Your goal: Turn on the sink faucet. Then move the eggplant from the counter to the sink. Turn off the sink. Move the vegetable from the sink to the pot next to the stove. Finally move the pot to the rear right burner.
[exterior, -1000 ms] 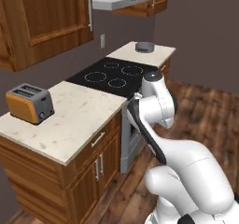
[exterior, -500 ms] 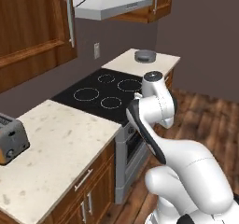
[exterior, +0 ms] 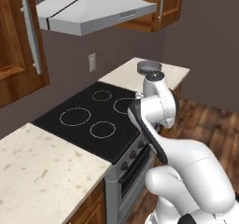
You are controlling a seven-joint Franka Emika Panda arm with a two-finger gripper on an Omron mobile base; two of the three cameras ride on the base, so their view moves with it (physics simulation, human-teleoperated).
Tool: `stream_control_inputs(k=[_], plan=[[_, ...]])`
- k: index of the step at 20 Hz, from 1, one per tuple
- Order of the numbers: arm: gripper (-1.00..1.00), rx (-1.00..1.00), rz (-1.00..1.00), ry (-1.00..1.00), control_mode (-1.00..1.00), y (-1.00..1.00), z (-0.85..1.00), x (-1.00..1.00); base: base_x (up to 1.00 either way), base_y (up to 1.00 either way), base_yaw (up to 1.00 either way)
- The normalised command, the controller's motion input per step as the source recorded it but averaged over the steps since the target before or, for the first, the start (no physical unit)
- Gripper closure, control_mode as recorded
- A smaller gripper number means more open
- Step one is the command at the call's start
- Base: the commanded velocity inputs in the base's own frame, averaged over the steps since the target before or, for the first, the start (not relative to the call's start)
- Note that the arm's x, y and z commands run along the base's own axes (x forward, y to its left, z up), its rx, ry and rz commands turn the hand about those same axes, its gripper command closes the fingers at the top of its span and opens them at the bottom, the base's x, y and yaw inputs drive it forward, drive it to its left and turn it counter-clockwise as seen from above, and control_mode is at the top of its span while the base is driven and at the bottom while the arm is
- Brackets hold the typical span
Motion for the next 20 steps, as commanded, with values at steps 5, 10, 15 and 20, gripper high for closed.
stream_control_inputs(k=[5, 10, 15, 20], plan=[[1.00, 0.00, 0.00, 0.00, 1.00, 0.00, 0.00, 0.00, 0.88, -0.21, 0.21], [1.00, 0.00, 0.00, 0.00, 1.00, 0.00, 0.00, 0.00, 0.18, -0.37, 0.26], [1.00, 0.00, 0.00, 0.00, 1.00, 0.00, 0.00, 0.00, 0.00, -0.40, 0.29], [1.00, 0.00, 0.00, 0.00, 1.00, 0.00, 0.00, 0.00, 0.00, -0.52, 0.26]])
